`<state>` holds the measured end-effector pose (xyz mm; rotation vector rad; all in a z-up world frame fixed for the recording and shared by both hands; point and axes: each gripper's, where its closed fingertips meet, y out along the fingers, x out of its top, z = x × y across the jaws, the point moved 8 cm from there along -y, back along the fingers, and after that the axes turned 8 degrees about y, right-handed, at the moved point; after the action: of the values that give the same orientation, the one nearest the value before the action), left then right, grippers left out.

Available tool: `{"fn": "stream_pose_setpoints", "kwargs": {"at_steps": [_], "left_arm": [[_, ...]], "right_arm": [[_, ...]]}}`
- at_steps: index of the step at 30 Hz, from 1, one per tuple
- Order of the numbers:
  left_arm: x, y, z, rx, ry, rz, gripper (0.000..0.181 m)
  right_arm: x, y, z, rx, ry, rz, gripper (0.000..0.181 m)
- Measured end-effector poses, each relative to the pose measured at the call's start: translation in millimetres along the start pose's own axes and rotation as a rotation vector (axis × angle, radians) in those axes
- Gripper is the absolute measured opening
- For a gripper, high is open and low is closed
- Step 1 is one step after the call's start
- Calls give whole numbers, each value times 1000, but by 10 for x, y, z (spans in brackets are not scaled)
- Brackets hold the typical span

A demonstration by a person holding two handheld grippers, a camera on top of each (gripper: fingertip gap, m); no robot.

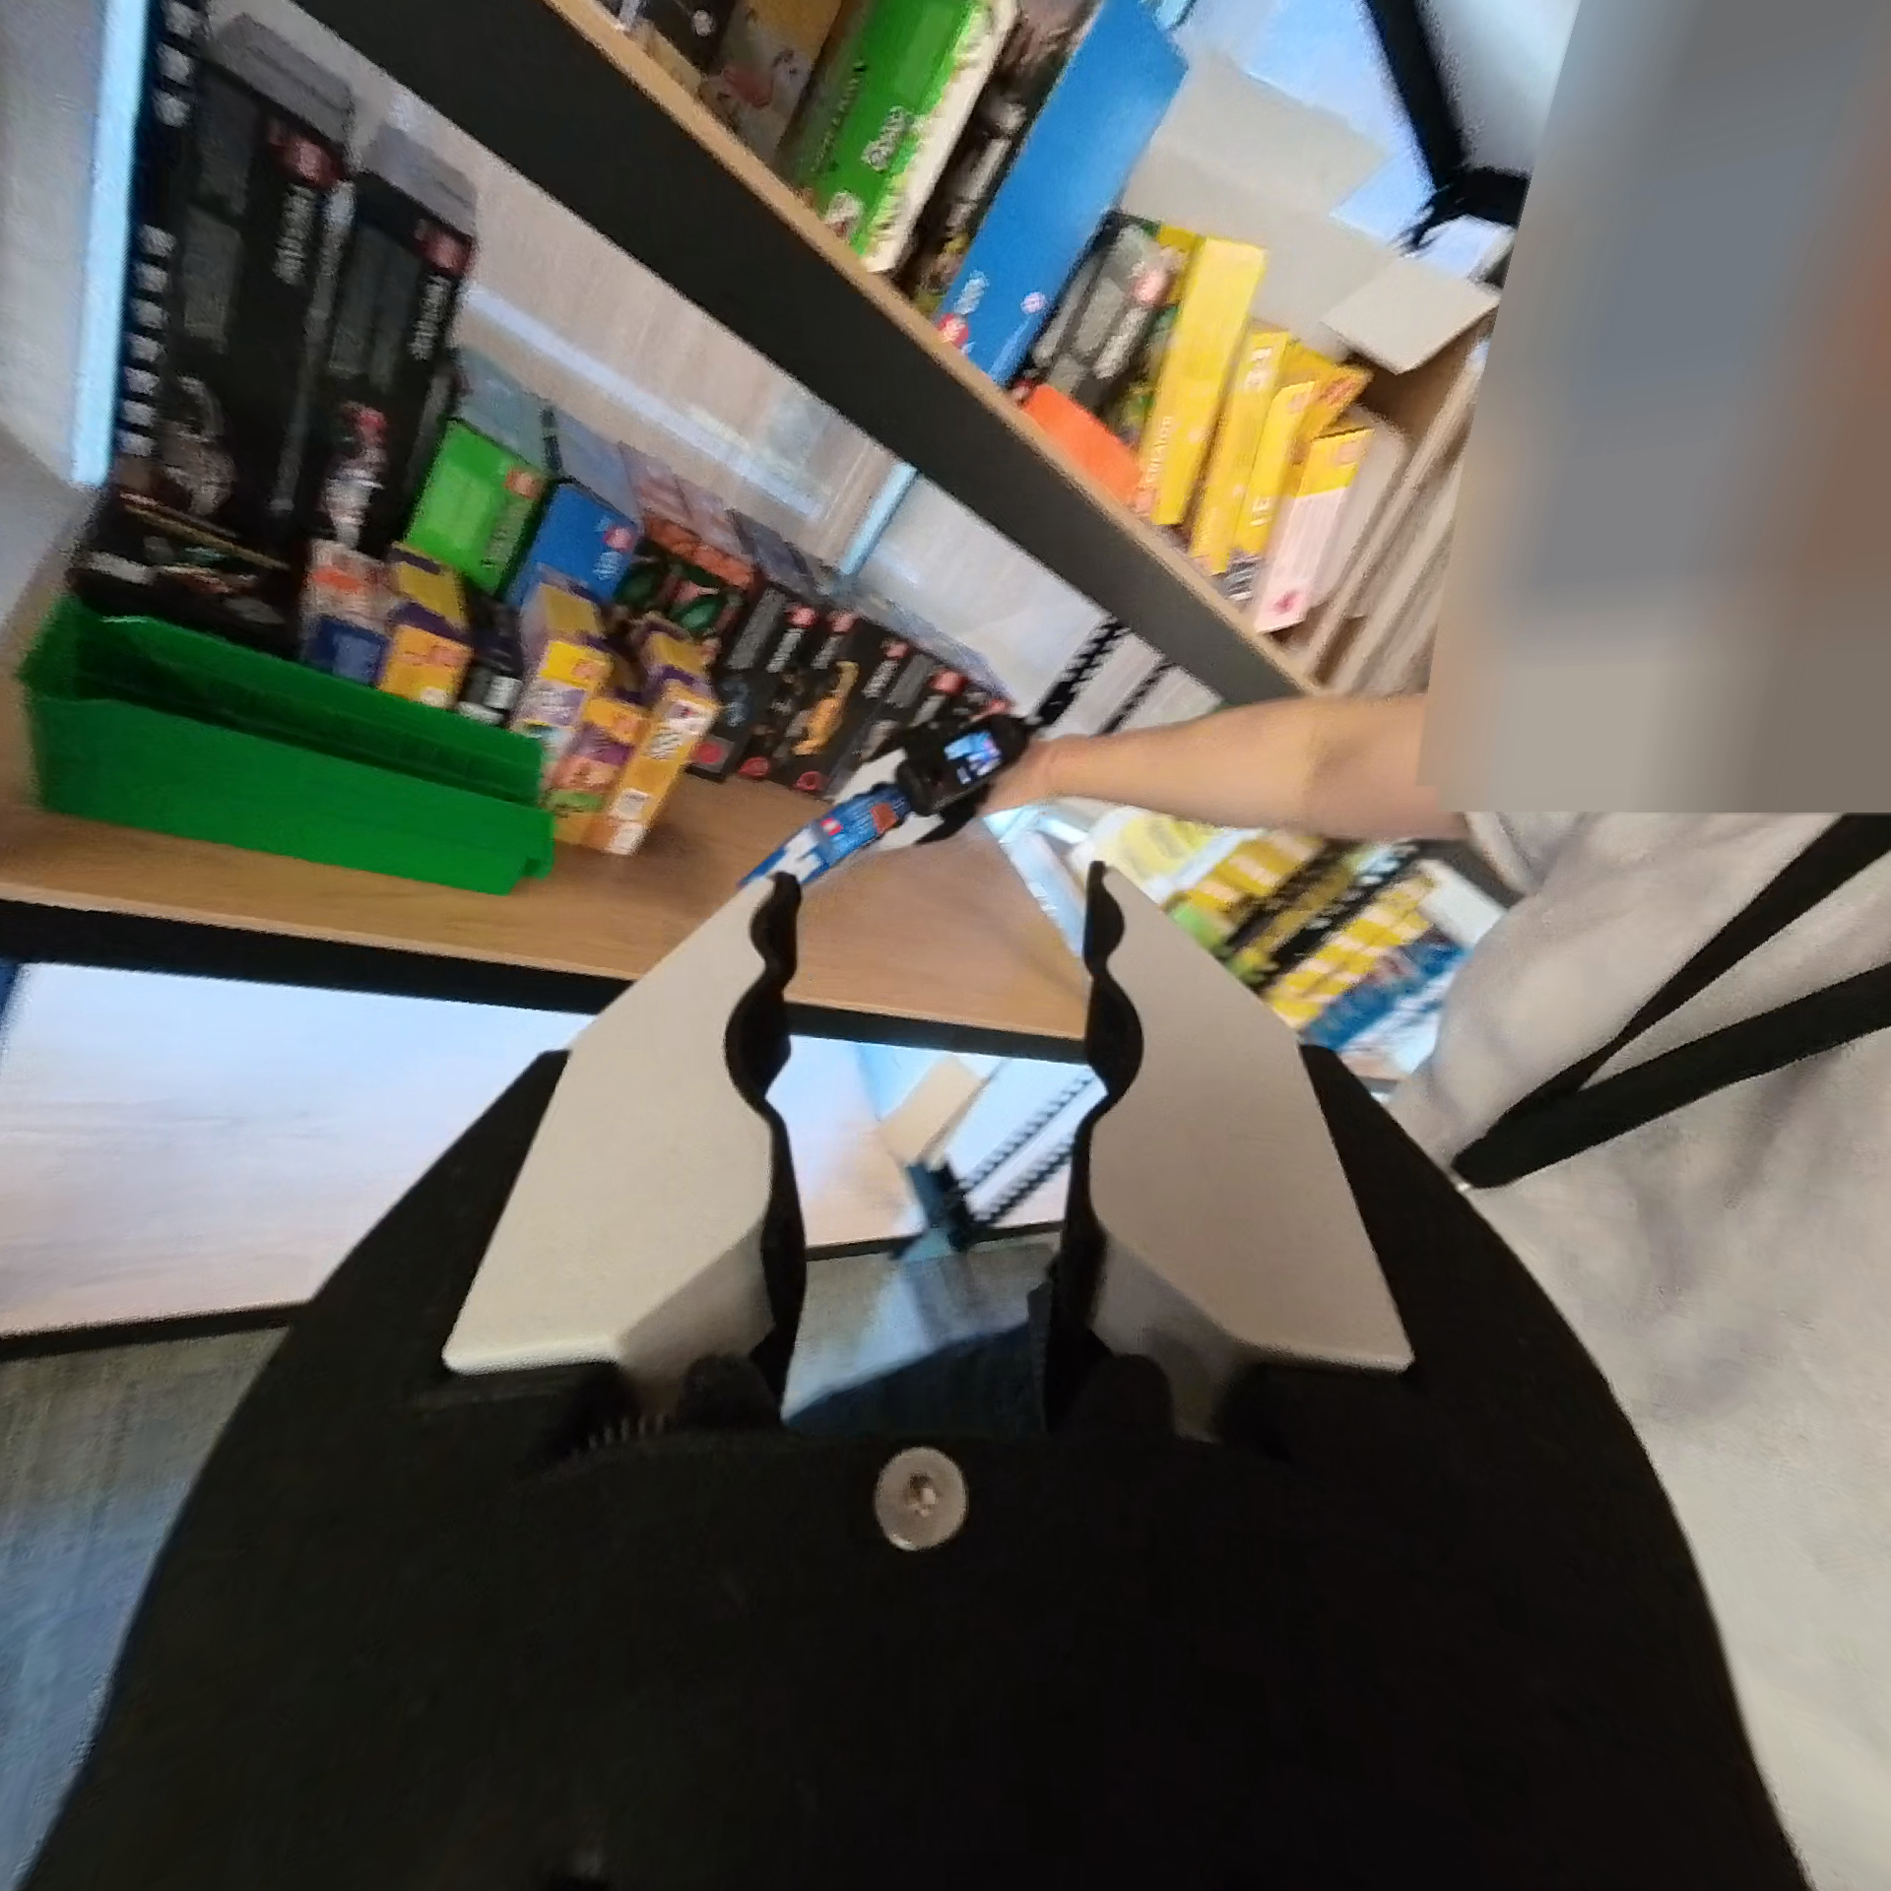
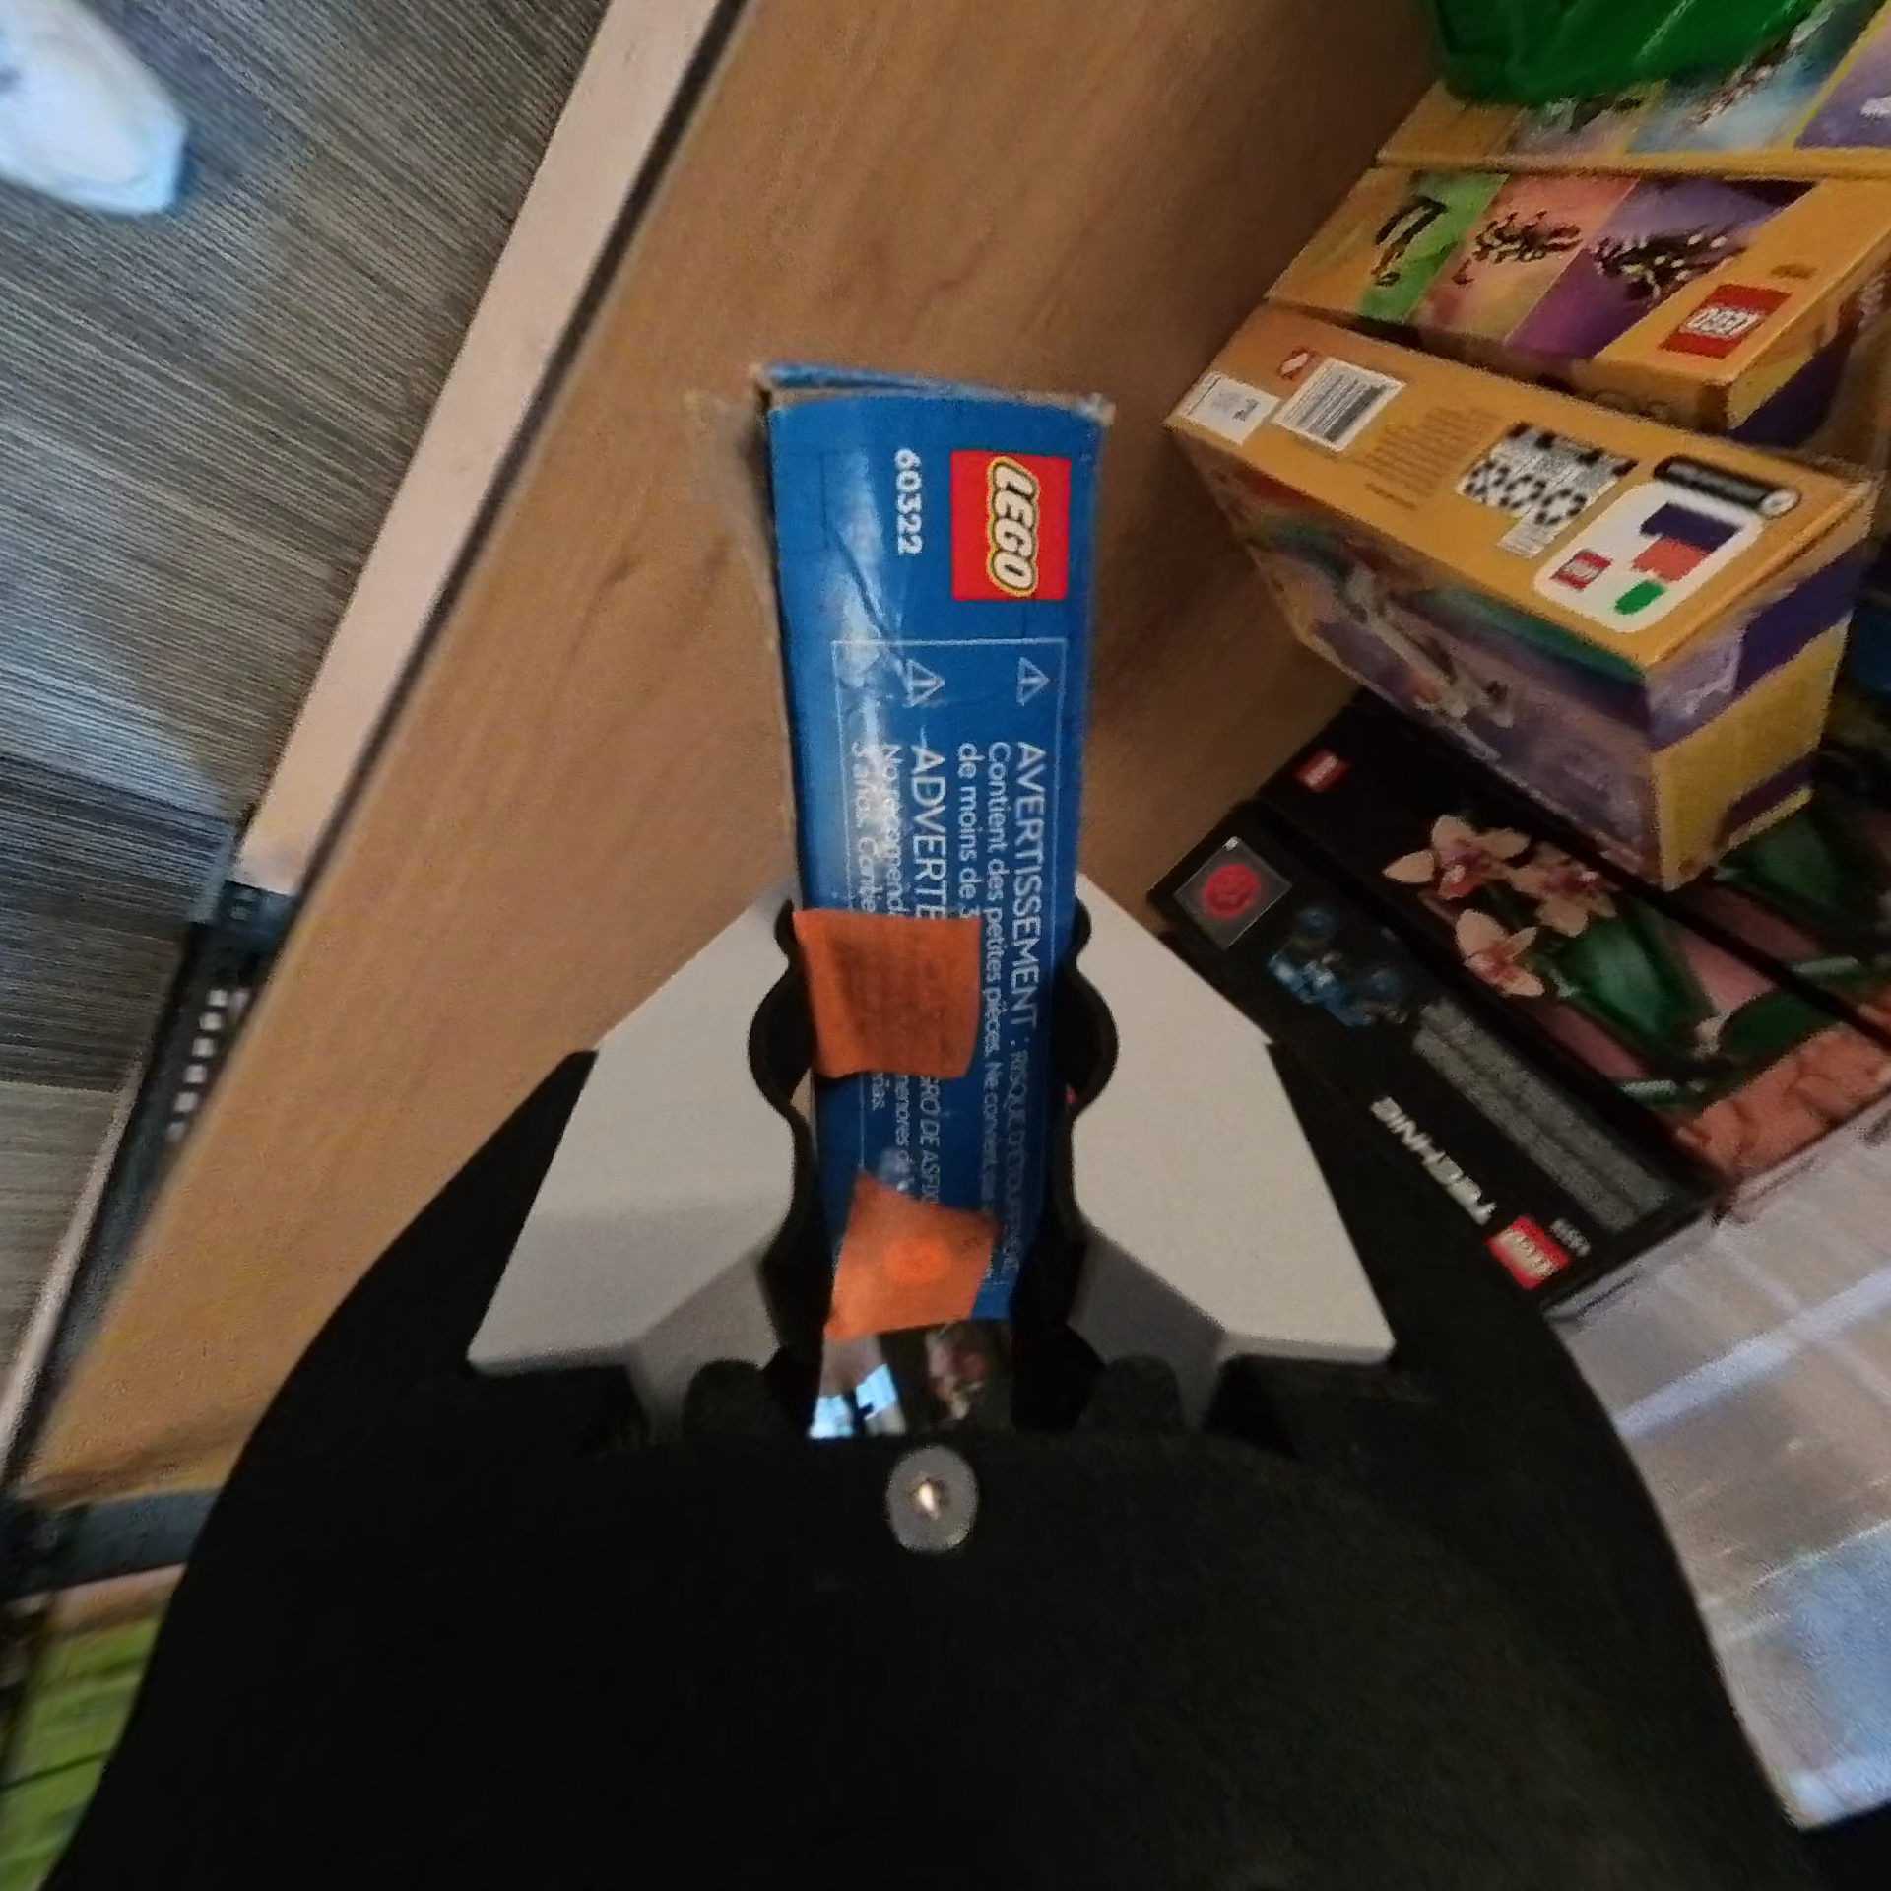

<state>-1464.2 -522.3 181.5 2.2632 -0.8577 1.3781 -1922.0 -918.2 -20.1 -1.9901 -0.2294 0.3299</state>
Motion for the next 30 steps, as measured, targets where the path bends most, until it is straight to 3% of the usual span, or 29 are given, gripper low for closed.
{"fn": "stream_pose_setpoints", "kwargs": {"at_steps": [11,14,17,20,21,24,26,28,30], "left_arm": [[-124,523,208,175,50,-36,60],[-212,610,257,205,40,-51,59],[-241,648,267,201,15,-50,59],[-197,642,279,186,22,-17,59],[-166,635,289,177,25,-5,59],[-46,599,322,144,48,17,59],[22,567,348,121,65,24,59],[58,540,398,107,64,42,59],[88,525,447,96,51,70,58]], "right_arm": [[15,765,-692,-144,-331,-105,44],[-51,877,-867,-179,-383,-54,45],[-98,912,-1089,-261,-310,19,53],[-240,839,-1299,-416,-85,102,54],[-335,796,-1298,-425,29,122,41],[-605,714,-1026,-352,533,105,44],[-591,692,-694,-252,970,-75,61],[-386,718,-422,-112,1352,-387,71],[-158,832,-316,-50,1536,-571,78]]}}
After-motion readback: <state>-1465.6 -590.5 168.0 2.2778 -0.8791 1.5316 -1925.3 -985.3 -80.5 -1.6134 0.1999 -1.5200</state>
